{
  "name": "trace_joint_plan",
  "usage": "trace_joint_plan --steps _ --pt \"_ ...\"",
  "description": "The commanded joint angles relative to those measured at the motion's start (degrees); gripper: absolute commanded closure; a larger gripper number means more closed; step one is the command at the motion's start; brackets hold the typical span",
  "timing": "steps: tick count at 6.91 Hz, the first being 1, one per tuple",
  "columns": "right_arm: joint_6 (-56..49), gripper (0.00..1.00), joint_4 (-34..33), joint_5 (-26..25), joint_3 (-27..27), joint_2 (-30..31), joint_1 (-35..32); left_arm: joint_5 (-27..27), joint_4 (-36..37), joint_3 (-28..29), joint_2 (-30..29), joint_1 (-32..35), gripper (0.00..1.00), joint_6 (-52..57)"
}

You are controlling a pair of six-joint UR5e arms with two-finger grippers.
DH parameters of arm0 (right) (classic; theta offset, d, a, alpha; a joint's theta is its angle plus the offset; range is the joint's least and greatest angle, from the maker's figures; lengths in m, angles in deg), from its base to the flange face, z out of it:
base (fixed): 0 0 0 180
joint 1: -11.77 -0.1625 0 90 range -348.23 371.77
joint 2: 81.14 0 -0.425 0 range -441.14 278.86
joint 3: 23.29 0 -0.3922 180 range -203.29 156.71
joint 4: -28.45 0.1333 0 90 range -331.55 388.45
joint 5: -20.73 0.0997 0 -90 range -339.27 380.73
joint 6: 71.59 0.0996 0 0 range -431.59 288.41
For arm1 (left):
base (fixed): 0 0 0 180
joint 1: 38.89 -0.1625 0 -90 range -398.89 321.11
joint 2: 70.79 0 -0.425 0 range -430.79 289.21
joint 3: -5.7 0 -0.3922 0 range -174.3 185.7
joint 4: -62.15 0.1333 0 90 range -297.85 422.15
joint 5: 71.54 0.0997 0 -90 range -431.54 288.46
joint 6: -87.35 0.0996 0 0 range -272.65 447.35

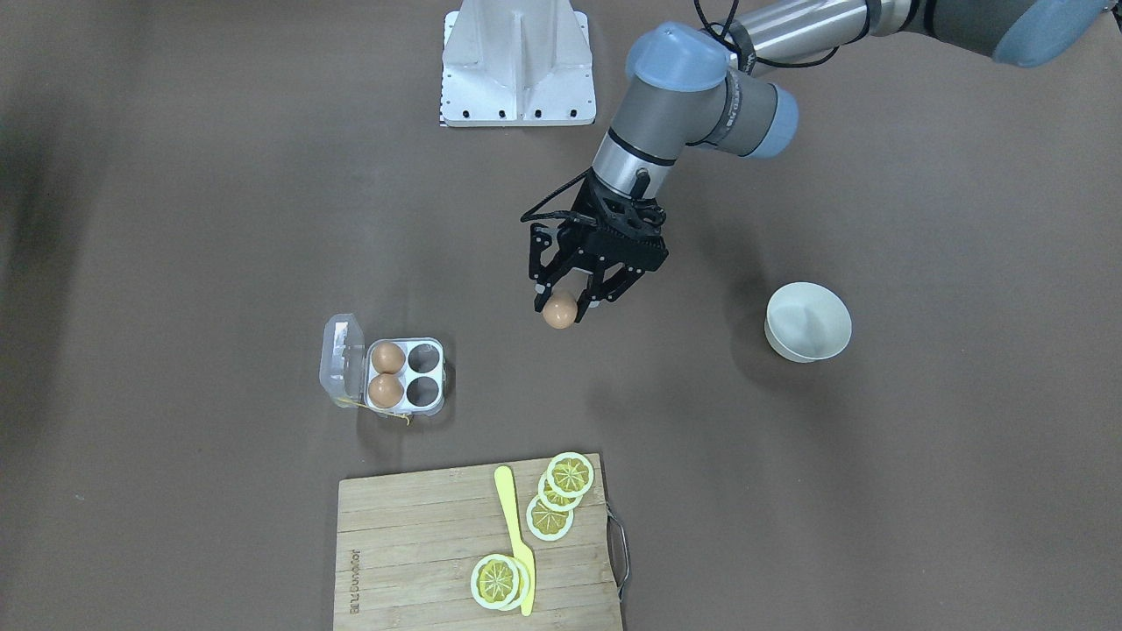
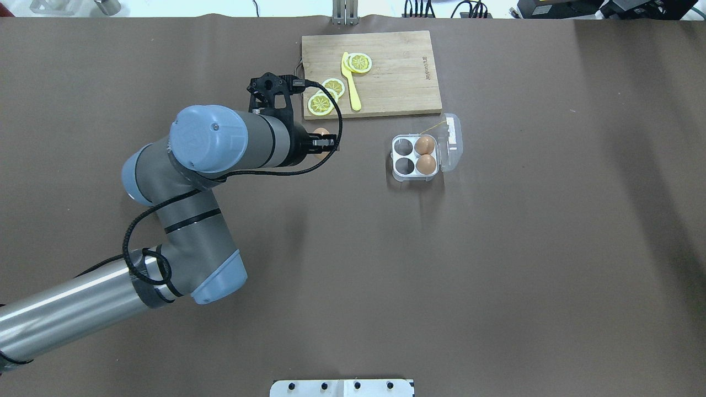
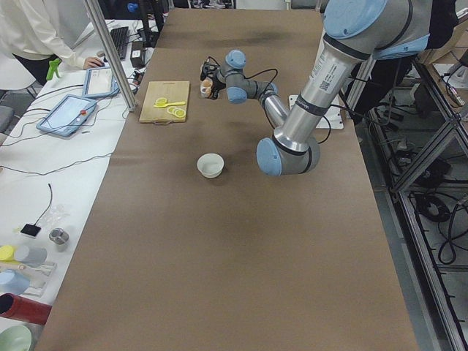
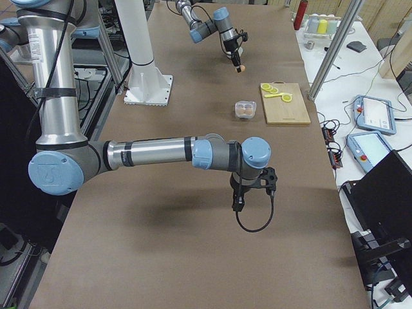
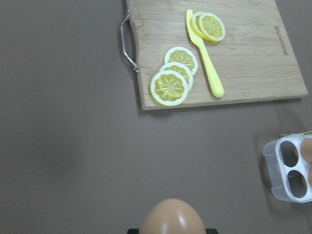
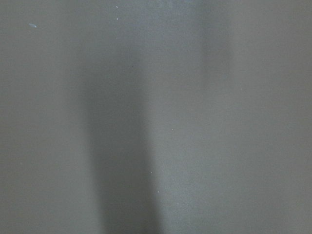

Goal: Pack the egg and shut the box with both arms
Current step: 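Carry the egg with the left gripper over the clear egg box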

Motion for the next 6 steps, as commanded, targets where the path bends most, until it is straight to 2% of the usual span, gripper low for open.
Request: trace_joint_plan --steps 1,2,3,5,6 --pt "0.1 0.00 0.0 0.2 -0.3 0.2 0.0 11.0 -6.8 10.0 -7.1 -5.7 1.00 -2.9" --pt "0.1 0.00 0.0 0.2 -0.3 0.1 0.0 15.9 -7.9 14.8 -11.6 -8.0 1.00 -3.0" --pt "0.1 0.00 0.0 0.2 -0.2 0.1 0.3 17.5 -8.0 19.5 -16.2 -8.2 1.00 -2.9" --pt "0.0 0.00 0.0 0.2 0.0 0.2 0.4 19.5 -8.1 20.9 -17.3 -7.6 1.00 -2.4" --pt "0.1 0.00 0.0 0.1 0.1 0.1 0.7 20.8 -8.1 24.5 -19.4 -7.7 1.00 -2.4"
